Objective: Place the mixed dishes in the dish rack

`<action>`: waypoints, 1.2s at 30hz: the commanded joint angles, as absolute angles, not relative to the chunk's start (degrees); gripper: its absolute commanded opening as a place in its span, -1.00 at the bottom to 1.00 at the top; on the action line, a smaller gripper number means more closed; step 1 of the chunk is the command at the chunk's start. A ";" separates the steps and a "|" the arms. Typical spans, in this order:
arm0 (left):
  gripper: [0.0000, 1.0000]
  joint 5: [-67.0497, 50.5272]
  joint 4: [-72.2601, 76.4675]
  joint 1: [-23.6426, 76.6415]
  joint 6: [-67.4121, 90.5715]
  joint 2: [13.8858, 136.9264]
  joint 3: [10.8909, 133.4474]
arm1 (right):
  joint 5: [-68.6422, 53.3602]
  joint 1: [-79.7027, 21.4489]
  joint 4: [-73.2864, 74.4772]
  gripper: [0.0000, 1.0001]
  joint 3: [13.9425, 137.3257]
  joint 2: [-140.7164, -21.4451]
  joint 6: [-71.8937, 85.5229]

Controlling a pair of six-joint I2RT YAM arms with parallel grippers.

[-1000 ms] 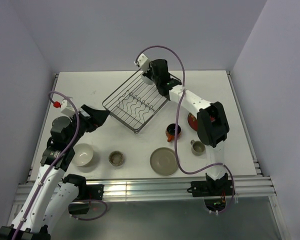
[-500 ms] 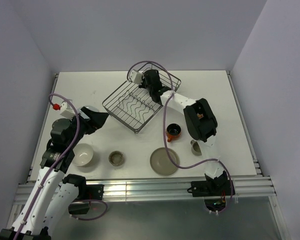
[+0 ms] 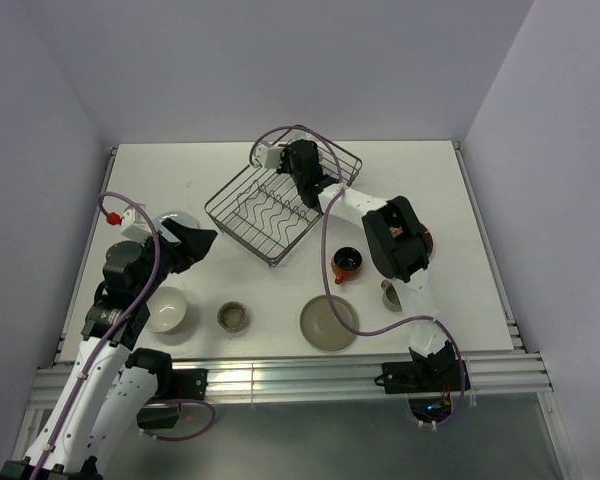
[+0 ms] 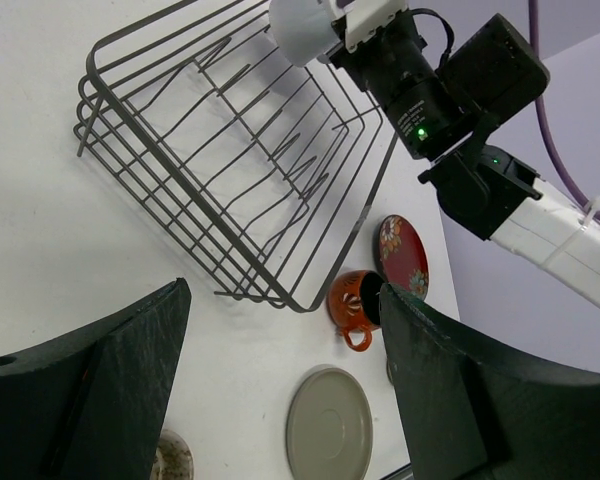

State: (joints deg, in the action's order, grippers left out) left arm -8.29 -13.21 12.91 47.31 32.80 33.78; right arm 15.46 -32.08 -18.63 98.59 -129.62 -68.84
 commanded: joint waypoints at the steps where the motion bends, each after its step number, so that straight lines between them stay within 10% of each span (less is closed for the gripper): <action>1: 0.65 -8.35 -11.60 12.57 47.11 32.34 33.57 | 16.70 -32.34 -26.89 -1.00 99.14 -130.78 -73.82; 10: 0.65 -8.00 -12.39 12.57 47.55 31.11 33.31 | 17.93 -32.43 -28.12 -0.99 99.05 -133.33 -76.90; 21: 0.65 -8.53 -11.43 12.57 47.90 31.11 33.05 | 18.02 -32.52 -27.77 0.29 93.96 -131.05 -78.49; 36: 0.66 -10.10 -11.69 12.57 47.81 30.76 34.54 | 18.36 -33.57 -22.25 0.72 91.48 -117.96 -68.66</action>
State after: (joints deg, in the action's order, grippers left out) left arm -8.60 -13.21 12.82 47.70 31.20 33.06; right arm 17.41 -32.64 -22.09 90.24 -126.13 -73.91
